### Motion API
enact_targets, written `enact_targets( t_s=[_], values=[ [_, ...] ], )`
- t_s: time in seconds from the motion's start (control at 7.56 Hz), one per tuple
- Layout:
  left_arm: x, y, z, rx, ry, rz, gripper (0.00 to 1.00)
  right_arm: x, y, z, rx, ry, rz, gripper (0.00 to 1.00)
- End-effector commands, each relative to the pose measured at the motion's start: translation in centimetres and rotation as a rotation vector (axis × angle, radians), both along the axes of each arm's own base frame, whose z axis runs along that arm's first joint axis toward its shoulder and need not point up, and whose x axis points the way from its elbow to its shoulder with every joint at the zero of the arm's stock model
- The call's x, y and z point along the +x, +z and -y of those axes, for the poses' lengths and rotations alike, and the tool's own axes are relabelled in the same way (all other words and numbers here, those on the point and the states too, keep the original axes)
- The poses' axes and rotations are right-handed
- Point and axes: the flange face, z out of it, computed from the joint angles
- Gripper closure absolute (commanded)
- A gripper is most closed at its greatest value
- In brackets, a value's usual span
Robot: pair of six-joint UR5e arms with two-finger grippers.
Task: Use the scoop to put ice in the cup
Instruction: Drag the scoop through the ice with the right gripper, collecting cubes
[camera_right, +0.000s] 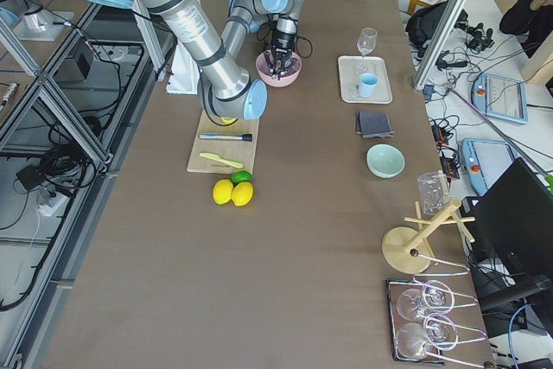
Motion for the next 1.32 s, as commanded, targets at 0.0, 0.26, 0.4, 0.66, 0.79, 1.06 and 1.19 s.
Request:
enact_targets(
  t_s=[0.0, 0.26, 0.4, 0.66, 0.79, 1.06, 1.19],
  values=[
    [0.1, 0.3, 0.1, -0.009, 0.007, 0.007, 0.02, 1.2, 0.7, -0.8, 0.01, 0.013, 0.065, 1.0],
    [0.1, 0.2, 0.3, -0.012, 0.005, 0.005, 0.02, 1.5, 1.2, -1.0, -0.001, 0.045, 0.071, 1.0],
    [0.1, 0.0, 0.3, -0.026, 0.011, 0.004, 0.02, 1.3, 1.6, -0.9, 0.009, 0.059, 0.11, 1.0],
    [0.1, -0.5, 0.5, -0.059, 0.018, 0.001, 0.02, 1.3, 1.6, -1.0, 0.012, 0.084, 0.147, 1.0],
    [0.2, -0.6, 0.5, -0.058, 0.017, 0.0, 0.02, 1.9, 1.7, -1.3, 0.017, 0.089, 0.161, 1.0],
    [0.2, -0.6, 0.5, -0.057, 0.015, 0.0, 0.02, 2.0, 2.0, -1.4, 0.026, 0.136, 0.214, 1.0],
    [0.2, -0.6, 0.5, -0.056, 0.015, 0.001, 0.02, 1.9, 1.9, -1.3, 0.03, 0.155, 0.24, 1.0]
  ],
)
